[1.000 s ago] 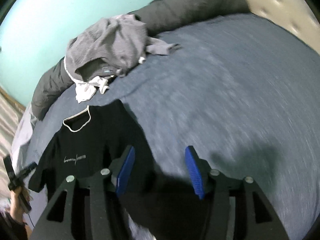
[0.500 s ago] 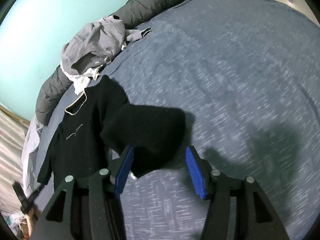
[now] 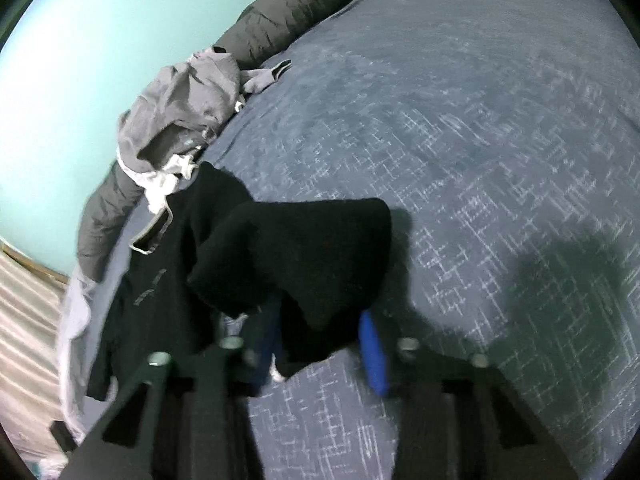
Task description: Fold clothes
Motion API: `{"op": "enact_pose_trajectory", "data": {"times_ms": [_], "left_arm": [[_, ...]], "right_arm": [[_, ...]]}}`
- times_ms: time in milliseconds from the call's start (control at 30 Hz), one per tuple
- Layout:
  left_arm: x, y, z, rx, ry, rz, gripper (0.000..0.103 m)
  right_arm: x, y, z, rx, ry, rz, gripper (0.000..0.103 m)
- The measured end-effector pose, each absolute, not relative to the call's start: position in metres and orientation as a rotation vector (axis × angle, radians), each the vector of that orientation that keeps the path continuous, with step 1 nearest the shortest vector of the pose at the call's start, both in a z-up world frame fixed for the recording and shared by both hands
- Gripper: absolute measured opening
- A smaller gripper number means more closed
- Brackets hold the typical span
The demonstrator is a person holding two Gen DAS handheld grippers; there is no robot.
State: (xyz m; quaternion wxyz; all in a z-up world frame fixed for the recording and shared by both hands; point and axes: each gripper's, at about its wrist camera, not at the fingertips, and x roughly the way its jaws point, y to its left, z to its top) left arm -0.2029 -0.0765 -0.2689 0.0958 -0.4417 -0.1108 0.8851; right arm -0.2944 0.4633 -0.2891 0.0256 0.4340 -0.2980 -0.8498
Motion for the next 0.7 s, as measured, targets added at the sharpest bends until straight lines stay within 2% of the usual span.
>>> {"op": "enact_pose_trajectory", "data": {"times_ms": [33,133,500,600,700], "left_arm": [[-0.203,-0.077,-0.27,-1.31,-0.33,2.62,0.045],[-0.203,-0.078,-0.272,-1.311,-0.321,2.626,0.045],[-0.2,-0.08,-0.269,-1.303,-0.306,2.647,0.045],[-0.199,-0.08,-0.268,-1.3,-0.299,2.651,0.045],[-0.201,-0.082,-0.269,-1.304,-0.295,2.651,0.045]], "right_arm": [[-0.295,0.463,-0.286,1.339,-0.909,-2.638,0.018],[-0.295,0.462,-0.27,1.338,-0.818,-2.691,0.012],[-0.299,0.53,-0.161,1.256,-0.499,-3.011,0.011],[-0.309,0.539,-0.156,1.302,-0.378,-3.045,0.011],[-0.325,0.549,-0.178,1.489,-0.424,-2.965,0.012]]}}
